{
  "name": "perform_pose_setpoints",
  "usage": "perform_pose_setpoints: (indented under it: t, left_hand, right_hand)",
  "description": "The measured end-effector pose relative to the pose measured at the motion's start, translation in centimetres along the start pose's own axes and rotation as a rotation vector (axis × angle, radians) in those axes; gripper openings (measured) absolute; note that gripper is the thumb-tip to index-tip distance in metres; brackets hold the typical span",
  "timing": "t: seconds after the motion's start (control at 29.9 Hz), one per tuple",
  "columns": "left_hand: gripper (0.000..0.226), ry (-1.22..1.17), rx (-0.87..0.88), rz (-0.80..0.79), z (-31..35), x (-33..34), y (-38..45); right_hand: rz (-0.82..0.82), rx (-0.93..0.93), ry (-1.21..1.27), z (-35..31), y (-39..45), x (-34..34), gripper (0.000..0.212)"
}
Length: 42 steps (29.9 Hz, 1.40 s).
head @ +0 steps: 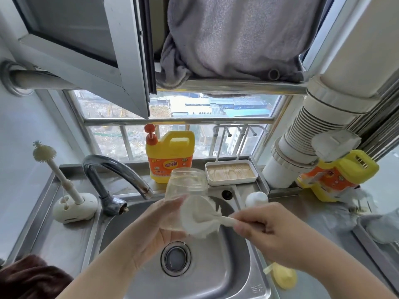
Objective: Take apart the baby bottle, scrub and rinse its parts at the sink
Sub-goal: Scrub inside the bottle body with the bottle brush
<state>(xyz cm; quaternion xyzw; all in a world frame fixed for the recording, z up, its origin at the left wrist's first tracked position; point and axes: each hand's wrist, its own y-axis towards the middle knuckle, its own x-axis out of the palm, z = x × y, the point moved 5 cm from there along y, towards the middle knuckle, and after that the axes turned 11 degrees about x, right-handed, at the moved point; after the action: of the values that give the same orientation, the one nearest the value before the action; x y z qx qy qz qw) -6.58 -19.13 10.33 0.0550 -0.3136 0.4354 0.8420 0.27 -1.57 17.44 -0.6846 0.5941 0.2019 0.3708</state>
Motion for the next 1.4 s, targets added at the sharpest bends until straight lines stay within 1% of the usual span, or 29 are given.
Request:
perform_pose_setpoints:
  t: [0.03, 0.1, 0.17, 0.23, 0.3, 0.37, 0.43, 0.53, 0.6, 0.63, 0.67, 0.74, 0.8, 0.84, 0.9, 0.94, 0.97, 1.0, 1.07, 1.1, 1.14, 1.2, 1.24, 1.27, 1.3, 1.37, 1.4]
  left_hand:
    - [0.083, -0.015, -0.01, 0.016, 0.0, -0.2, -0.2]
    - [0.093, -0.097, -0.042, 0.031, -0.2, -0.5, -0.4]
    - [0.092, -0.201, -0.063, -0.011, -0.1, -0.3, -0.4]
    - [0.087, -0.247, -0.061, -0.063, 0.3, -0.2, -0.4]
    - [0.084, -0.234, -0.042, -0.087, 0.9, -0.4, -0.4]
    - [0.09, -0.191, -0.035, -0.086, 1.0, -0.8, -0.6]
    - [0.096, -0.182, -0.04, -0.043, 0.7, -1.1, -0.7]
    - [0.094, -0.222, -0.029, -0.07, 0.4, -0.6, -0.5]
    - [0.092, -0.263, -0.009, -0.074, 0.8, -0.3, -0.2]
    - [0.089, -0.268, 0.002, -0.07, 1.0, -0.3, -0.1]
    - [0.088, -0.266, 0.01, -0.069, 1.3, -0.3, 0.0]
    - [0.089, -0.237, 0.015, -0.061, 1.6, -0.5, -0.1]
    - [0.093, -0.161, -0.007, -0.046, 1.5, -0.9, -0.3]
    - [0.096, -0.108, -0.029, -0.034, 1.2, -1.0, -0.3]
    - [0.103, -0.005, -0.065, 0.007, 0.6, -1.0, -0.3]
    - [0.105, 0.03, -0.074, 0.019, 0.3, -0.8, -0.2]
    - [0.105, 0.056, -0.073, 0.032, 0.2, -0.6, -0.1]
    - [0.103, 0.078, -0.061, 0.05, 0.3, -0.5, -0.1]
    - [0.09, 0.119, -0.021, 0.071, 0.7, -0.8, -0.1]
    - [0.084, 0.138, -0.009, 0.075, 1.0, -0.9, -0.2]
    - [0.08, 0.155, -0.004, 0.074, 1.1, -1.0, -0.3]
    - [0.073, 0.167, 0.007, 0.07, 1.0, -1.0, -0.2]
    - [0.071, 0.155, 0.015, 0.077, 1.0, -0.8, -0.1]
    - [0.069, 0.135, 0.027, 0.09, 1.0, -0.7, 0.1]
    - [0.066, 0.122, 0.037, 0.104, 0.9, -0.7, 0.2]
    - [0.063, 0.115, 0.03, 0.11, 1.0, -1.0, 0.3]
    - [0.063, 0.109, 0.014, 0.105, 1.0, -1.2, 0.2]
  right_hand:
    - [0.012, 0.018, 0.009, 0.4, -0.2, -0.2, 0.015]
    - [0.098, 0.031, 0.029, 0.9, -0.2, -0.8, 0.018]
    - [0.136, 0.042, 0.09, 1.0, 0.0, -0.8, 0.014]
    - [0.136, 0.036, 0.108, 1.1, 0.1, -0.5, 0.013]
    - [0.12, 0.047, 0.098, 1.6, -0.1, -0.4, 0.014]
    - [0.09, 0.077, 0.083, 2.1, -0.5, -0.3, 0.016]
    - [0.102, 0.104, 0.058, 2.3, -0.6, -0.5, 0.017]
    - [0.223, 0.089, 0.015, 1.5, 0.1, -0.7, 0.019]
    - [0.305, 0.05, 0.043, 0.5, 0.5, -0.5, 0.022]
    - [0.313, 0.023, 0.07, -0.1, 0.5, -0.3, 0.022]
    - [0.291, -0.003, 0.091, -0.6, 0.3, -0.1, 0.021]
    - [0.166, -0.038, 0.118, -1.0, -0.4, 0.1, 0.023]
    - [0.036, -0.01, 0.103, -0.4, -1.1, -0.1, 0.029]
    - [0.041, 0.018, 0.065, 0.1, -1.0, -0.5, 0.027]
    - [0.154, 0.042, -0.004, 0.4, -0.2, -1.4, 0.022]
    - [0.198, 0.043, 0.006, 0.3, 0.1, -1.5, 0.021]
    - [0.193, 0.039, 0.022, 0.0, 0.3, -1.4, 0.019]
    - [0.137, 0.032, 0.018, -0.3, 0.3, -0.9, 0.017]
    - [-0.021, 0.026, -0.046, -0.4, -0.4, -0.1, 0.016]
    - [-0.045, 0.036, -0.092, 0.0, -0.7, -0.2, 0.017]
    - [-0.015, 0.062, -0.143, 0.5, -0.7, -0.7, 0.019]
    - [0.142, 0.101, -0.196, 1.1, -0.2, -1.9, 0.021]
    - [0.2, 0.087, -0.161, 1.0, 0.0, -2.2, 0.02]
    - [0.212, 0.059, -0.098, 0.6, 0.2, -2.0, 0.018]
    - [0.178, 0.03, -0.051, 0.0, 0.2, -1.5, 0.016]
    - [0.056, -0.011, -0.03, -0.6, -0.3, -0.1, 0.021]
    - [0.02, -0.015, -0.028, -0.5, -0.6, 0.2, 0.023]
